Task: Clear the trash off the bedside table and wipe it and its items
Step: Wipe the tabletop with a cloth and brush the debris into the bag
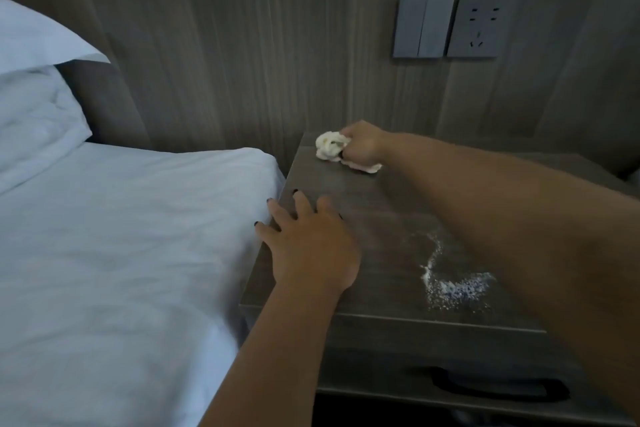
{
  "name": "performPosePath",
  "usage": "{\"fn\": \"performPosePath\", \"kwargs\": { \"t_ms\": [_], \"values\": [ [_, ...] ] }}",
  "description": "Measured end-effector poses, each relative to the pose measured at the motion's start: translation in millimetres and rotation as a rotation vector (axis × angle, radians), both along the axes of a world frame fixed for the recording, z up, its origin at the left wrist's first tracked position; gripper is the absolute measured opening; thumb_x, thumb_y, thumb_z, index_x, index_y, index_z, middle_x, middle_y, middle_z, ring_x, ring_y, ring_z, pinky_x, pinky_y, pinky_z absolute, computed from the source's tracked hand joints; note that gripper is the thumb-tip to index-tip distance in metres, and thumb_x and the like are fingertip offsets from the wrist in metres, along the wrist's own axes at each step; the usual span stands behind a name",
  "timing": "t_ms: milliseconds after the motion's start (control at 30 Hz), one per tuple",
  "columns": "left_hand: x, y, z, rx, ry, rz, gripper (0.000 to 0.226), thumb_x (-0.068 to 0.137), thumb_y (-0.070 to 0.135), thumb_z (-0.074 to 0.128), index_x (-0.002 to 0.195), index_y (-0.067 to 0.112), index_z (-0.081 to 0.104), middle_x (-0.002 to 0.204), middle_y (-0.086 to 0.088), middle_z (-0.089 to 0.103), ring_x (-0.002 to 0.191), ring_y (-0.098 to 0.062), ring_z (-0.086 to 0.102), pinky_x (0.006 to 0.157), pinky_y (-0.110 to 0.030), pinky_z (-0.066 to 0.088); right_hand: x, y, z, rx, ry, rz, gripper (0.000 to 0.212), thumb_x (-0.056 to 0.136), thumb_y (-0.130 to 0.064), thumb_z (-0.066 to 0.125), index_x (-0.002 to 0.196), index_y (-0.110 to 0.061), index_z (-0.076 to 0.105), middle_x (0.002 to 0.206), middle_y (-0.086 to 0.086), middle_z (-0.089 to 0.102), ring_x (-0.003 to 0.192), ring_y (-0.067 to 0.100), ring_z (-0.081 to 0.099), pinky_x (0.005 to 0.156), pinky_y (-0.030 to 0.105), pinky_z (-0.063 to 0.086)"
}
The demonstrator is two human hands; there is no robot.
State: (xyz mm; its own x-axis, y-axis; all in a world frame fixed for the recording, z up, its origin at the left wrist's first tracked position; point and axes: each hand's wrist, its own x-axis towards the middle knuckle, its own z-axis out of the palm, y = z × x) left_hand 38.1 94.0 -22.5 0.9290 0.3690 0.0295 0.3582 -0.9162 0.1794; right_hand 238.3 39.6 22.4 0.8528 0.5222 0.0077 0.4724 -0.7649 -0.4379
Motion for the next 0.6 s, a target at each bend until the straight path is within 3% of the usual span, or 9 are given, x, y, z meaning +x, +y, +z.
{"fn": "performPosePath", "kwargs": {
  "t_ms": [67,133,267,333,400,467,533,600],
  "values": [
    [1.1,0.0,-1.0,-0.002,-0.007,-0.007,0.056,0.100,0.038,0.023,0.152,0.020,0.016,0.163,-0.010,0.003,0.146,-0.047,-0.004,0.112,-0.066,0.008,-12.8,13.0,-12.3,-0.005,-0.089,0.115,0.027,0.089,-0.004,0.050,0.114,-0.001,0.061,0.114,0.018,0.062,0.104,0.029,0.060,0.084,0.029,0.048],
    [2.0,-1.1,-0.2,-0.007,-0.020,-0.005,0.054,0.100,0.037,0.024,0.150,0.018,0.020,0.163,-0.011,0.006,0.145,-0.048,-0.003,0.112,-0.066,0.009,-35.4,10.9,-18.2,0.063,-0.119,0.281,0.027,0.087,0.004,0.048,0.111,0.003,0.062,0.100,0.012,0.058,0.098,0.025,0.055,0.087,0.025,0.041],
    [1.3,-7.7,5.0,-0.012,-0.005,-0.004,0.054,0.101,0.036,0.025,0.152,0.019,0.020,0.163,-0.011,0.007,0.145,-0.048,-0.004,0.112,-0.067,0.008,-66.1,-18.3,-11.3,0.072,-0.099,0.429,0.023,0.085,0.007,0.051,0.104,0.004,0.064,0.088,-0.001,0.053,0.093,0.019,0.050,0.074,0.016,0.036],
    [1.3,-11.7,6.8,-0.021,0.005,-0.022,0.054,0.101,0.034,0.027,0.153,0.020,0.018,0.163,-0.008,0.007,0.147,-0.043,-0.004,0.111,-0.069,0.007,-66.1,-32.9,-0.4,0.088,-0.046,0.347,0.021,0.086,0.006,0.050,0.101,0.003,0.065,0.087,-0.001,0.058,0.088,0.016,0.053,0.072,0.015,0.040],
    [2.5,-15.4,8.7,-0.053,-0.002,-0.045,0.054,0.100,0.030,0.030,0.152,0.021,0.021,0.163,-0.006,0.010,0.149,-0.036,-0.001,0.110,-0.071,0.006,-57.1,-51.5,13.9,0.182,-0.032,0.194,0.018,0.085,0.005,0.051,0.094,0.001,0.066,0.087,0.005,0.062,0.082,0.015,0.055,0.071,0.025,0.044],
    [4.0,-19.3,10.6,-0.117,-0.055,-0.084,0.052,0.099,0.027,0.035,0.150,0.020,0.028,0.161,-0.005,0.020,0.150,-0.032,0.005,0.113,-0.068,0.006,-42.0,-81.9,30.4,0.264,-0.092,0.064,0.016,0.084,0.005,0.054,0.088,-0.004,0.067,0.086,0.003,0.062,0.080,0.011,0.054,0.065,0.017,0.042],
    [5.9,-24.2,11.2,-0.197,-0.144,-0.147,0.048,0.099,0.024,0.038,0.147,0.021,0.035,0.156,-0.003,0.033,0.149,-0.029,0.015,0.117,-0.060,0.008,-24.9,-125.2,45.9,0.232,-0.158,-0.053,0.021,0.084,0.003,0.055,0.078,-0.016,0.063,0.078,-0.004,0.060,0.074,0.008,0.053,0.058,0.011,0.040],
    [9.5,-29.1,10.1,-0.280,-0.234,-0.208,0.045,0.100,0.021,0.039,0.145,0.021,0.040,0.150,-0.002,0.043,0.145,-0.025,0.027,0.118,-0.054,0.014,-4.5,-173.4,51.7,0.127,-0.172,-0.204,0.016,0.086,-0.004,0.055,0.082,-0.017,0.063,0.081,0.000,0.061,0.079,0.014,0.055,0.065,0.022,0.041]
  ]
}}
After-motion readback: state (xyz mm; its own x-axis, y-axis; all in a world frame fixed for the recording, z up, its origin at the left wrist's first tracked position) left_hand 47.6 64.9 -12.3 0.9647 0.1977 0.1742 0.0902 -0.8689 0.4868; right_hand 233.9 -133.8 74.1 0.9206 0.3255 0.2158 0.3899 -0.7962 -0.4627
